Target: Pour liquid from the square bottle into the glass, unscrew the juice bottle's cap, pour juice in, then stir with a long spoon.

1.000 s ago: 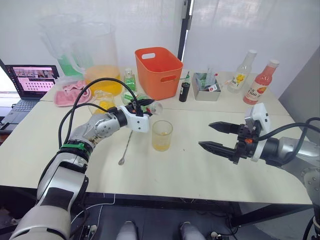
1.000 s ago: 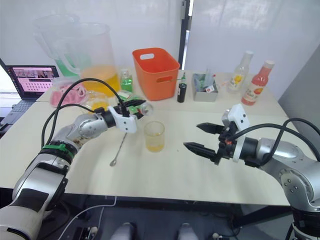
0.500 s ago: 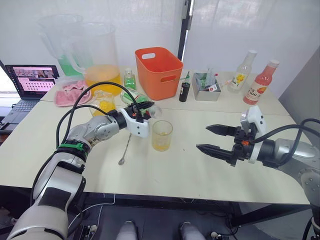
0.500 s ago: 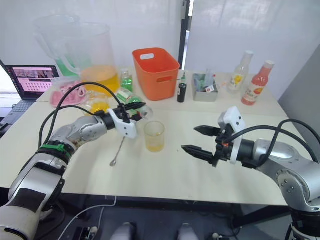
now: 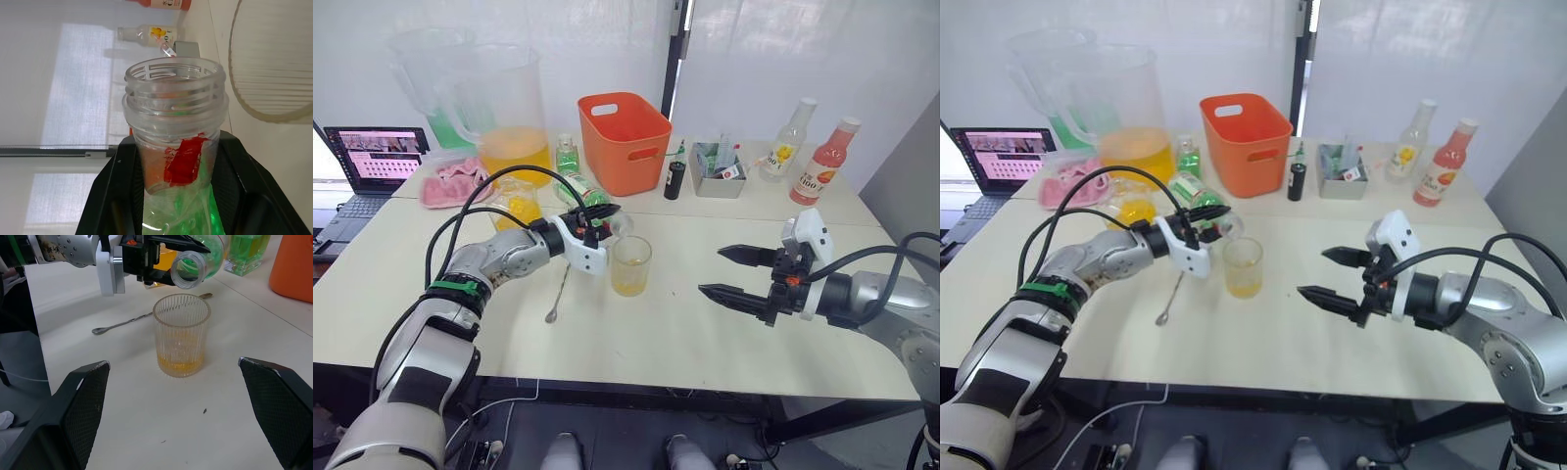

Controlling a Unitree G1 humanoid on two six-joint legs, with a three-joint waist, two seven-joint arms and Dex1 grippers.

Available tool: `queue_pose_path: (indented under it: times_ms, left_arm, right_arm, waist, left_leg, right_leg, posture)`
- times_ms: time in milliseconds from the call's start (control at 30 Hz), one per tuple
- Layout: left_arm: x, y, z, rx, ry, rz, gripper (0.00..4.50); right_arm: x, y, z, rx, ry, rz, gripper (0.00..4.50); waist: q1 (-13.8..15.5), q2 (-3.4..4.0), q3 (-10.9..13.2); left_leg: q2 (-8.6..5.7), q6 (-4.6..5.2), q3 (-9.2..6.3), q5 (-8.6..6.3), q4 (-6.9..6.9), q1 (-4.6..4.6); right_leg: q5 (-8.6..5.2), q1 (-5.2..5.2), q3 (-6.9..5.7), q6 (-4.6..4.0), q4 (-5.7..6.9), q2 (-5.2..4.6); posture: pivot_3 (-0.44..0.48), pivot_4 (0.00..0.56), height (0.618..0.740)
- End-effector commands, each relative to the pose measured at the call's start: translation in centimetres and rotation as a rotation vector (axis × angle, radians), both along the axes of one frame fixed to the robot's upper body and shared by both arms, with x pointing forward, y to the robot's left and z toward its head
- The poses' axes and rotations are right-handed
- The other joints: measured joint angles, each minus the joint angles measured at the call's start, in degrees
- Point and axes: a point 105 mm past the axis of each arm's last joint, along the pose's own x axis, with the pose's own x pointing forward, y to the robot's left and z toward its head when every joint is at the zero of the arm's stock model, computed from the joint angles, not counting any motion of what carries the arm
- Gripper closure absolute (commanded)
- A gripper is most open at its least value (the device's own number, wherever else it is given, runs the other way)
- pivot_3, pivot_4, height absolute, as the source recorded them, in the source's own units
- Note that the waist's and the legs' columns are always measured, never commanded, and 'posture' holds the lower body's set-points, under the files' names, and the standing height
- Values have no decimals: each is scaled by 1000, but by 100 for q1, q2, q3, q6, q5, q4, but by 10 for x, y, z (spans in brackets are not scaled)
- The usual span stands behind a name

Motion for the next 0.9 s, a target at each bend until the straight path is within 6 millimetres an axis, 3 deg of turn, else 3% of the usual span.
queue_pose_path:
  times_ms: [33,567,900]
  left_arm:
    - [-4,-7,27,-2,-109,-39,3092]
    - [-4,-8,29,54,-171,-38,3092]
    - [3,-4,28,-27,-81,7,3092]
  right_arm:
    - [-1,1,8,-1,-47,4,46]
    - [2,1,9,-3,-56,-1,46]
    - [5,0,11,-7,-54,-1,46]
  waist:
    - [1,0,0]
    - [4,0,0]
    - [4,0,0]
  left_leg:
    - [0,0,0,0,0,1]
    - [0,-1,0,0,1,1]
    - [0,-1,0,1,2,1]
  right_leg:
    - [0,0,0,0,1,0]
    - [0,-1,0,1,3,0]
    - [0,-1,0,0,6,0]
  posture:
    - [0,150,722]
    - [0,150,722]
    - [0,150,722]
